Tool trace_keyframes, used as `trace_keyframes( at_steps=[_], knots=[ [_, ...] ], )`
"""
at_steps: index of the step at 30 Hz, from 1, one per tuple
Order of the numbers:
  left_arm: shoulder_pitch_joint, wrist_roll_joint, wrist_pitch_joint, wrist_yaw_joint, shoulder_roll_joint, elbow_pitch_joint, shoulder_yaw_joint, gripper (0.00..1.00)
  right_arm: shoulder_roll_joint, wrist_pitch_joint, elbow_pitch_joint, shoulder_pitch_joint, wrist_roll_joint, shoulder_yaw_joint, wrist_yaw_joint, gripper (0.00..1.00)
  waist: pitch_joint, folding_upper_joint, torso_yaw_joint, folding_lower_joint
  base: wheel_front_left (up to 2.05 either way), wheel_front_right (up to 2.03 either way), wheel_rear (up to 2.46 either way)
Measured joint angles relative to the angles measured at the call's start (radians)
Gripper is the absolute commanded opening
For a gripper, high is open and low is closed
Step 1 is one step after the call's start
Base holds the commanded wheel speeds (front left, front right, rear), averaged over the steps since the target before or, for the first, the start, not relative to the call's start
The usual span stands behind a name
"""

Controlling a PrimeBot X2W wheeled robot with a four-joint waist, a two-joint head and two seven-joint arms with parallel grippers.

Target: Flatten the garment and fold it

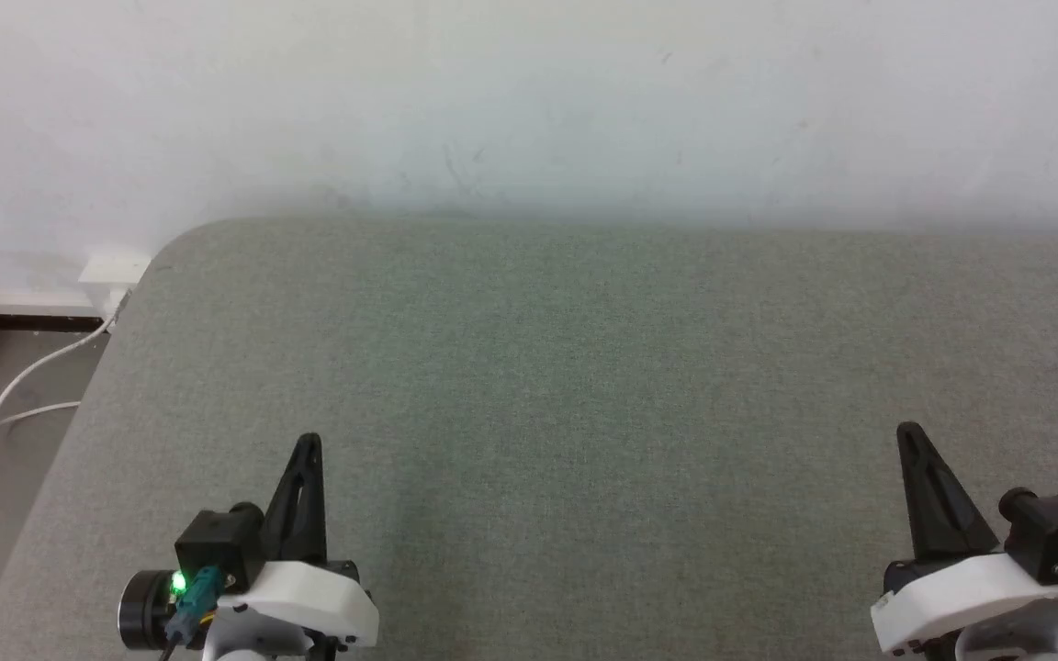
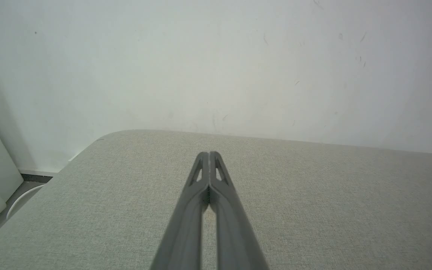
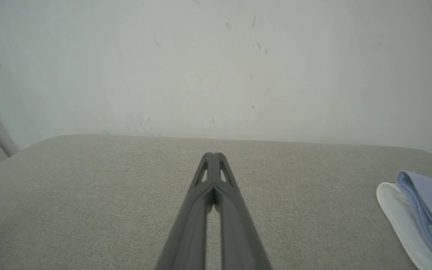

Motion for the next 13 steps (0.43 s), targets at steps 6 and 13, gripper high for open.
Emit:
trace_keyframes(
  at_steps=[6, 13],
  knots=[
    [0.000, 0.007, 0.014, 0.000, 0.000, -0.010, 0.001, 0.00, 0.000, 0.008, -0.001, -0.001, -0.007, 0.004, 0.000, 0.00, 0.001, 0.0000, -0.005, 0.0000, 0.00, 0.00, 0.00],
    [0.000, 0.016, 0.027, 0.000, 0.000, -0.020, 0.002, 0.00, 0.000, 0.017, -0.002, -0.002, -0.016, 0.008, 0.000, 0.00, 0.002, 0.0000, -0.012, 0.0000, 0.00, 0.00, 0.00]
  ],
)
